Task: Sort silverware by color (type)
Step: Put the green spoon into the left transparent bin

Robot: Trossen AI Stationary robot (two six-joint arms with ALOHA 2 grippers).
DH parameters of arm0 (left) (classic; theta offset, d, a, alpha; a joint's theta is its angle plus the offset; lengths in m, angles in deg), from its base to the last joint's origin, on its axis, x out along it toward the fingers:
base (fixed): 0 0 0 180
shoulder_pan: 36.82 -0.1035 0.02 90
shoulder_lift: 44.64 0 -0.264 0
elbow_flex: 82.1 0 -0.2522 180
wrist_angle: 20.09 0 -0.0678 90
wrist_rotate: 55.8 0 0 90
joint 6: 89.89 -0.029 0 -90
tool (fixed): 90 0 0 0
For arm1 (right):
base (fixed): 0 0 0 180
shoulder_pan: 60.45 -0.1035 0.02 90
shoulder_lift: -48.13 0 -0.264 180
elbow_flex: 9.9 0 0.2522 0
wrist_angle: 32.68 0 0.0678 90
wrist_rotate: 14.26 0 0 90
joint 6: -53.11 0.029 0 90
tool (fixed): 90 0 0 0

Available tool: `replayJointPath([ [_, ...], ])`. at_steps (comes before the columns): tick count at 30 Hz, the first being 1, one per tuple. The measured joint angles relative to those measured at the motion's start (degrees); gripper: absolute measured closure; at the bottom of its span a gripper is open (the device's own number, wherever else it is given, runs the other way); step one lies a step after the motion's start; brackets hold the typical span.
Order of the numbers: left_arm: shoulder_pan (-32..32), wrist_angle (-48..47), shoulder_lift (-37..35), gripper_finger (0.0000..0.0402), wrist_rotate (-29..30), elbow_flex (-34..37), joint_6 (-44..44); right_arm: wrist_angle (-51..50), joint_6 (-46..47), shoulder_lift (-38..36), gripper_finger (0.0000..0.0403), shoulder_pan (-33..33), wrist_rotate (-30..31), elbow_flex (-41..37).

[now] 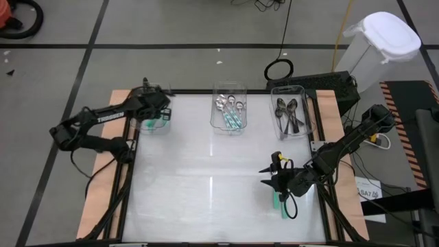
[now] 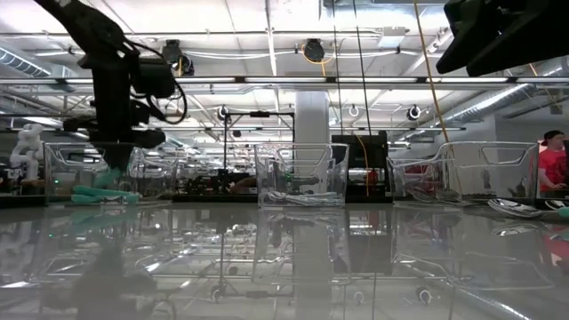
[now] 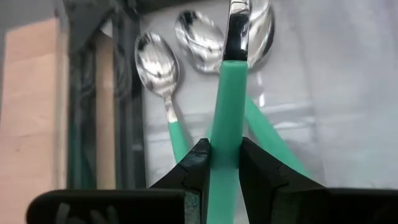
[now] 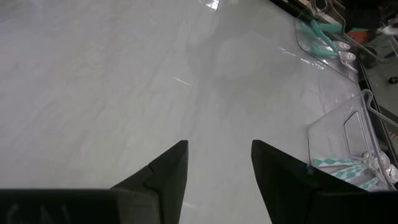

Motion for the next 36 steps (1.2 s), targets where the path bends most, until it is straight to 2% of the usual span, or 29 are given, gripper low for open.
replayJointPath([
  [6, 0.0, 0.1, 4.6, 0.0339, -0.4, 0.0, 0.3, 0.0, 0.4, 0.0, 0.0232, 0.0, -0.2, 0.0],
  [14, -0.3, -0.1, 5.3, 0.0337, -0.9, 0.0, 2.4, 0.0, 0.8, 0.0, 0.0232, 0.0, -0.2, 0.0],
  [25, -0.8, -0.1, 5.3, 0.0269, -2.1, 0.0, 2.6, 0.0, 1.1, 0.0, 0.0232, 0.0, -0.4, 0.0],
  [30, -0.1, -0.5, 4.4, 0.0264, -2.1, -0.3, 1.3, 0.0, 1.9, 0.0, 0.0232, 0.0, -0.4, 0.0],
  [36, 3.5, -3.9, 2.0, 0.0264, -1.7, -5.4, -0.1, -0.2, 2.5, 0.0, 0.0232, 0.0, -0.4, 0.0],
])
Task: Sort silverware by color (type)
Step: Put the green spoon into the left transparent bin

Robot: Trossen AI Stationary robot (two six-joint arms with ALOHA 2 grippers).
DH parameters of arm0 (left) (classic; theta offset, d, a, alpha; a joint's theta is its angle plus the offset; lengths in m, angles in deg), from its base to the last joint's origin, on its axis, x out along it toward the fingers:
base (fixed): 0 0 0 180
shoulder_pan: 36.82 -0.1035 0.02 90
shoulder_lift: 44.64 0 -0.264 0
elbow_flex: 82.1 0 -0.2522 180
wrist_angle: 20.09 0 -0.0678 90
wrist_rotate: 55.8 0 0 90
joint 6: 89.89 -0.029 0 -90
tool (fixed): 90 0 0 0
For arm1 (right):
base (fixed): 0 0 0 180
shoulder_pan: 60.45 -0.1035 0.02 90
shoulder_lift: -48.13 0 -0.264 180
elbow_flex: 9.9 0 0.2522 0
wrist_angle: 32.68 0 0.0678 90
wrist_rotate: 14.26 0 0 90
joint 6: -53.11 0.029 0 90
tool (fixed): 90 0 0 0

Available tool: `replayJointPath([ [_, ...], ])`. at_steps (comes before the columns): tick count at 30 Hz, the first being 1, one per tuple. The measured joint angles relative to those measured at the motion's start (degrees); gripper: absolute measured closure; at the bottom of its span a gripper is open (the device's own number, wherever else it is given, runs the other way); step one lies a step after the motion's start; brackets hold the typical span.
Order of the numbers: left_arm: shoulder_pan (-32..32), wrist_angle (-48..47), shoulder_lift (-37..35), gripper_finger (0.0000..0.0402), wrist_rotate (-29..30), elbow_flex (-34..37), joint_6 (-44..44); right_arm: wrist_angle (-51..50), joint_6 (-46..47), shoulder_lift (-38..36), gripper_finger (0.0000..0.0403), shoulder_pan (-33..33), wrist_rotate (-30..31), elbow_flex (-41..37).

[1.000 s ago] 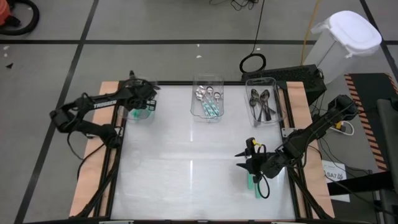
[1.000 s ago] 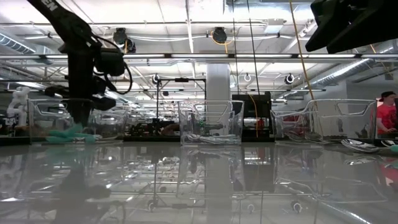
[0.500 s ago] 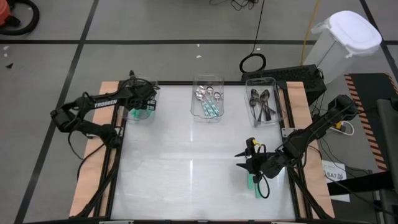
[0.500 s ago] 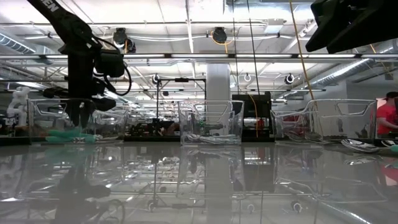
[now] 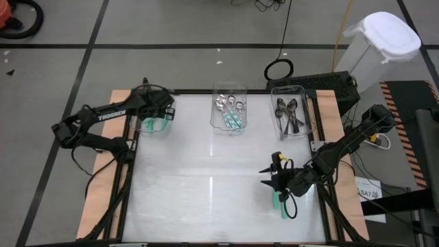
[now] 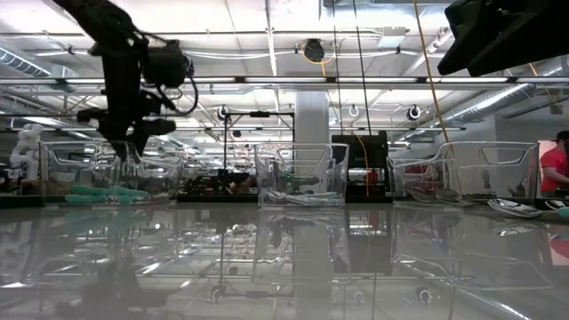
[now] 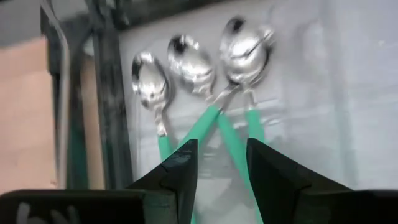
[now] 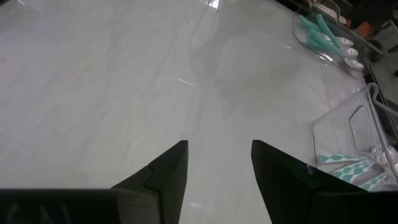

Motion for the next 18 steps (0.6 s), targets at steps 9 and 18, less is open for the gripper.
replayJointPath([
  [9, 13.6, -3.4, -1.7, 0.0263, 4.4, -9.9, -1.1, -1.0, 9.6, 0.0, 0.0232, 0.0, 0.1, 0.0],
  [18, 37.7, 2.6, -1.7, 0.0263, 14.5, -8.2, 2.1, -12.2, 30.1, 0.0, 0.0232, 0.0, -2.7, 0.9],
])
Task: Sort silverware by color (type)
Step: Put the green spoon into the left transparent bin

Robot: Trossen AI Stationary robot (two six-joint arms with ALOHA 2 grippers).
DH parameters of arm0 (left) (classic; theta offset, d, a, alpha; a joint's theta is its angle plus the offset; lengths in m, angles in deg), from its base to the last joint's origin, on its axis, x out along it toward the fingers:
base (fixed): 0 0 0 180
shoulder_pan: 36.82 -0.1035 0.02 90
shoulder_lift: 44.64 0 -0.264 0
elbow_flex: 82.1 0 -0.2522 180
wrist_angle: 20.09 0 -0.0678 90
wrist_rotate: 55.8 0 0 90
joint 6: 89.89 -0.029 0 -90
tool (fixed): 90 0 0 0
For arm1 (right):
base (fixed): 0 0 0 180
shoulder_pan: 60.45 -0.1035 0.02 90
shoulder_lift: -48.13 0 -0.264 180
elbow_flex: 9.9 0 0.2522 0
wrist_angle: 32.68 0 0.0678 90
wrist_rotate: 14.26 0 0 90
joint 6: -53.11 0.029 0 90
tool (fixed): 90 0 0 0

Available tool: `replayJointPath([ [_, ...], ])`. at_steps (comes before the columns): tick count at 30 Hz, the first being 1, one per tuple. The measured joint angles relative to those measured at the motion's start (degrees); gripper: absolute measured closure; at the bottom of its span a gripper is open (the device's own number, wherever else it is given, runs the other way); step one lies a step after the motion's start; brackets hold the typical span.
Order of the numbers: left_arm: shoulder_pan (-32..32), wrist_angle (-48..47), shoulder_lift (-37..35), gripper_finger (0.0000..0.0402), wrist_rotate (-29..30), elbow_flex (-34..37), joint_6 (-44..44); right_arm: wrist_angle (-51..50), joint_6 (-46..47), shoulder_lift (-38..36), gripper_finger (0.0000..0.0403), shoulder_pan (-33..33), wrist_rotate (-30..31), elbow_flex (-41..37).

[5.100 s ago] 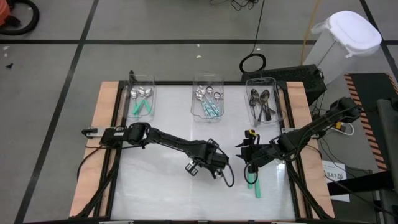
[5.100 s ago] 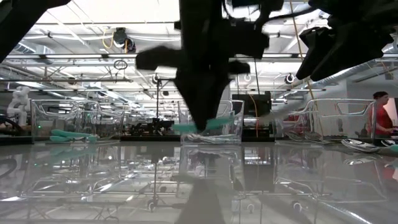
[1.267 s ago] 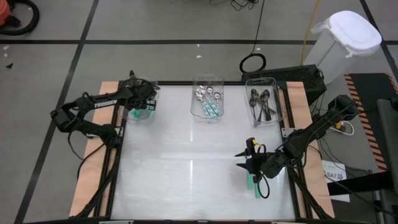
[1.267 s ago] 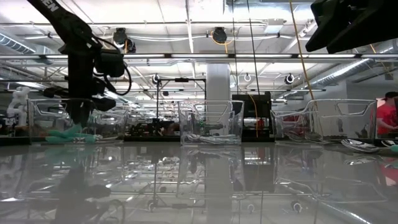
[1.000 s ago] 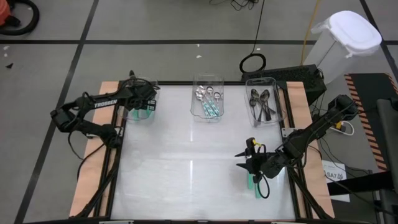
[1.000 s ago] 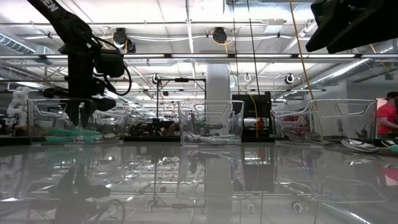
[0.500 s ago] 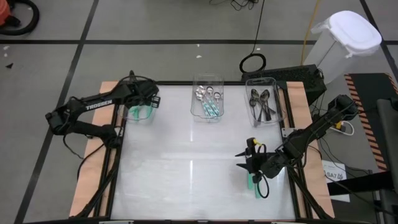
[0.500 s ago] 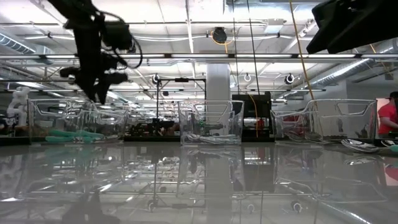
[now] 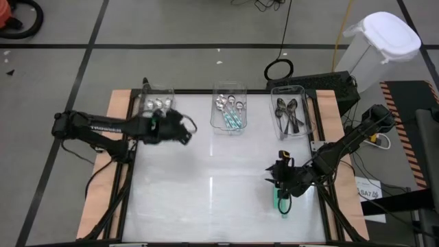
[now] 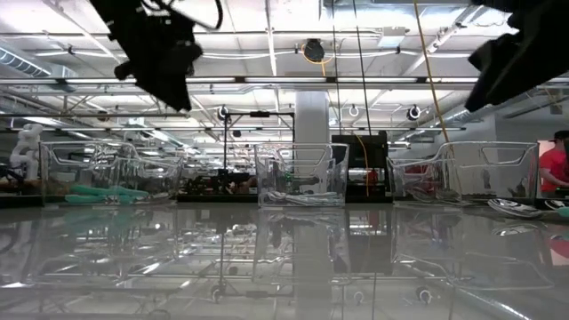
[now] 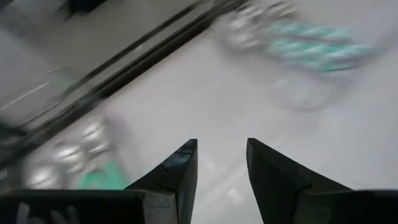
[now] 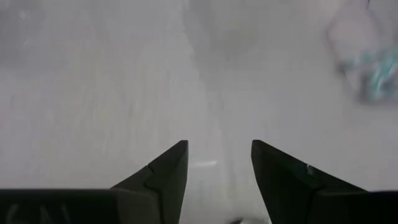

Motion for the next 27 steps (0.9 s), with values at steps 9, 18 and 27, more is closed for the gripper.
replayJointPath([
  [9, 18.3, 11.7, 1.4, 0.0263, 8.3, 0.2, 0.7, -12.2, 19.5, 0.0, 0.0232, -1.5, -6.5, 5.2],
  [18, 27.0, 15.5, 11.3, 0.0263, 10.1, 0.2, 9.5, -24.4, 44.9, 3.3, 0.0232, -5.5, -20.5, 6.9],
  [27, 30.4, 24.7, 19.0, 0.0263, 8.9, 0.2, 12.0, -26.1, 64.9, 10.5, 0.0232, -10.4, -27.4, 6.9],
])
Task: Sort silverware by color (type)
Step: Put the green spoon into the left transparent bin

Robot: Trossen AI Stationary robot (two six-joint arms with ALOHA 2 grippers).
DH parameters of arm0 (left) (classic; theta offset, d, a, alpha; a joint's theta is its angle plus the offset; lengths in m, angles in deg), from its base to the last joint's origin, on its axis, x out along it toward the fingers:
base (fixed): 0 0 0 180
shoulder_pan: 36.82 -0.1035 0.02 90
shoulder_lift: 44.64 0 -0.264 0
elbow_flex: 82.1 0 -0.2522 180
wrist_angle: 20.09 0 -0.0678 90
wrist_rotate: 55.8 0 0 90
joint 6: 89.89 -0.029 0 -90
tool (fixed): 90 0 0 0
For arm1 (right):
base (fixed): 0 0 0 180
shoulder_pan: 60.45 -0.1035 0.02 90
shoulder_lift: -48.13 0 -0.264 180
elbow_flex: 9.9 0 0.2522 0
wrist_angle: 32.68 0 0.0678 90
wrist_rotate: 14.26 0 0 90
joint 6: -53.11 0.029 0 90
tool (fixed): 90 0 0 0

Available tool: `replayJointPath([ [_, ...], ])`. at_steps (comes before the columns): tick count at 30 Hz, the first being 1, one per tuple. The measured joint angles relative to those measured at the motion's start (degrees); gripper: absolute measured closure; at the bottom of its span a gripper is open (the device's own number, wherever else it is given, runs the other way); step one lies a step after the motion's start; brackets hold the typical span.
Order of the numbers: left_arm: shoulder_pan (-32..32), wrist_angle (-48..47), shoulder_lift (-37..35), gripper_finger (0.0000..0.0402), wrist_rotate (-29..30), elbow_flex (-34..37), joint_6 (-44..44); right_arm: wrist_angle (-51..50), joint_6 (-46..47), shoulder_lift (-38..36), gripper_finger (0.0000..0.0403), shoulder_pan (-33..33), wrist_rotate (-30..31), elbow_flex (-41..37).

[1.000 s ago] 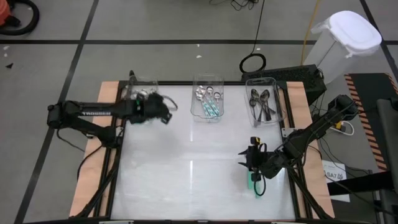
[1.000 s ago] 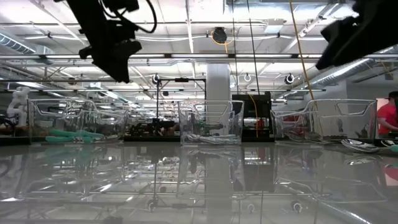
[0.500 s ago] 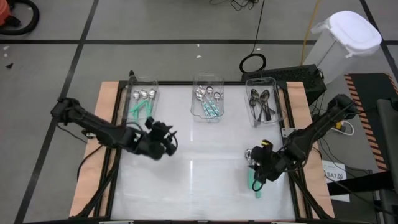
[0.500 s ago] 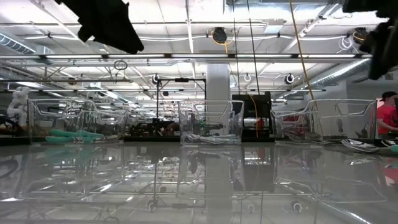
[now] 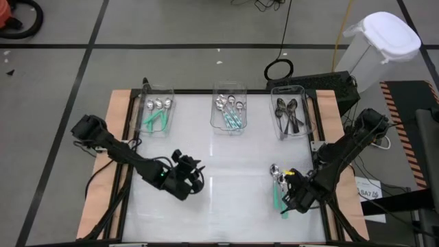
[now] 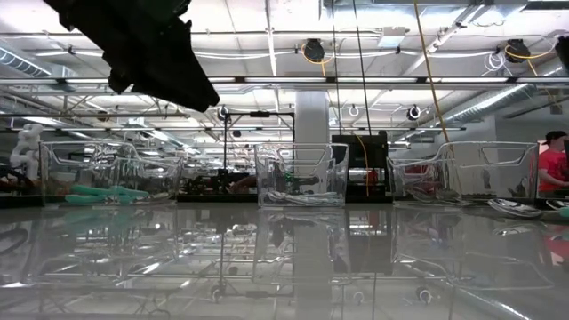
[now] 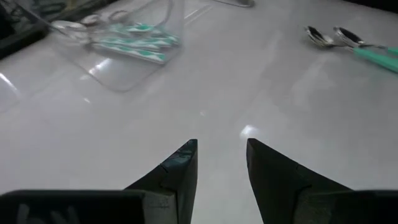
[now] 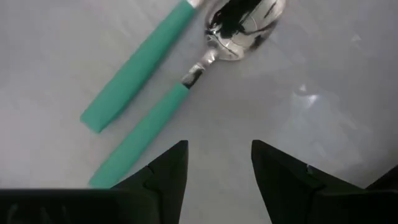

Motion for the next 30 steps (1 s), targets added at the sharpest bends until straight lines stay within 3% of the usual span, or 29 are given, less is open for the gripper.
replayJointPath([
  [12, 5.6, 6.7, 1.1, 0.0263, 0.0, 0.0, -0.9, 10.5, 7.9, 8.4, 0.0232, 0.5, 1.7, 0.0],
  [24, 6.6, 7.1, 1.1, 0.0263, -0.1, 0.0, 0.5, 2.3, 7.1, 18.6, 0.0232, 1.8, 1.2, 5.1],
  [30, 7.0, 7.1, 1.1, 0.0263, -0.2, 0.0, 0.3, 2.9, 6.6, 21.5, 0.0281, 2.1, -0.8, 5.0],
])
